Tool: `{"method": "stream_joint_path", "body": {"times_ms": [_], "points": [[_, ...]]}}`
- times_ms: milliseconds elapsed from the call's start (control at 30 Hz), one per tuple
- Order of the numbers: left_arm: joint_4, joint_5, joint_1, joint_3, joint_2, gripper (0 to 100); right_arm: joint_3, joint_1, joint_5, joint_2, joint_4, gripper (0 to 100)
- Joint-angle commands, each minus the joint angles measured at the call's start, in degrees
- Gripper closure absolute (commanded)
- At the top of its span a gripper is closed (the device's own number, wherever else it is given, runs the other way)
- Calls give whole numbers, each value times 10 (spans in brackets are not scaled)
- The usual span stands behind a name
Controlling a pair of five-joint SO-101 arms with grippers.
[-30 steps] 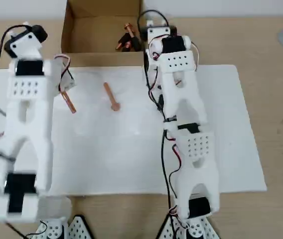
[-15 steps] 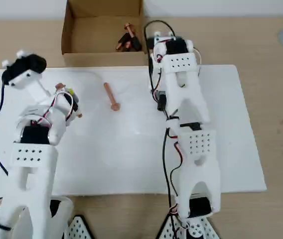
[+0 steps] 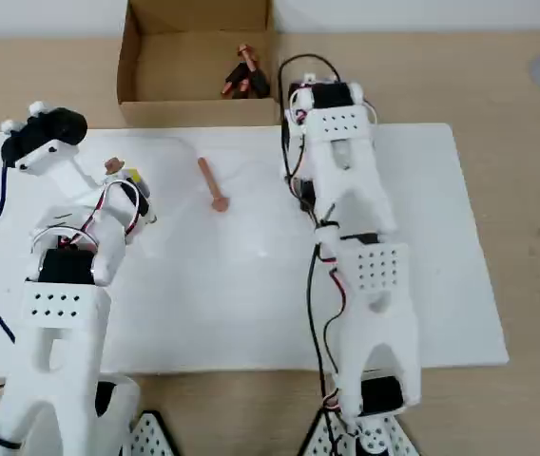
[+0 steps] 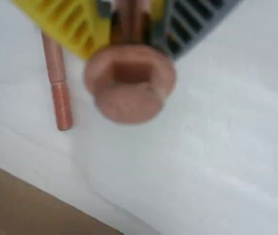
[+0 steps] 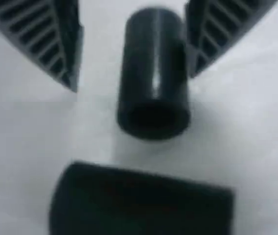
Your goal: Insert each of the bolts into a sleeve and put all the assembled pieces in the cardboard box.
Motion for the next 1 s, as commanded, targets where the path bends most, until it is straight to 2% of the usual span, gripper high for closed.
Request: {"method": "stream_joint_path", "body": {"times_ms": [0,167,300,500,667,833,967], "points": [[-11,-5,5,-4,-21,995,-4,-11,-4,10,1,818],[-11,-5,5,-4,-21,995,-5,-15,-2,27,-8,829],[-11,-6,5,-4,-21,995,-5,-13,-4,28,-20,987],[-11,-6,5,-3,-21,995,-13,-15,-4,23,-15,987],[-11,-6,8,-5,-21,995,-108,-12,-2,20,10,987],[0,-5,33,-20,-36,996,-166,-26,-3,-73,10,987],[19,-6,81,-28,-111,996,-167,-47,0,-175,10,987]]}}
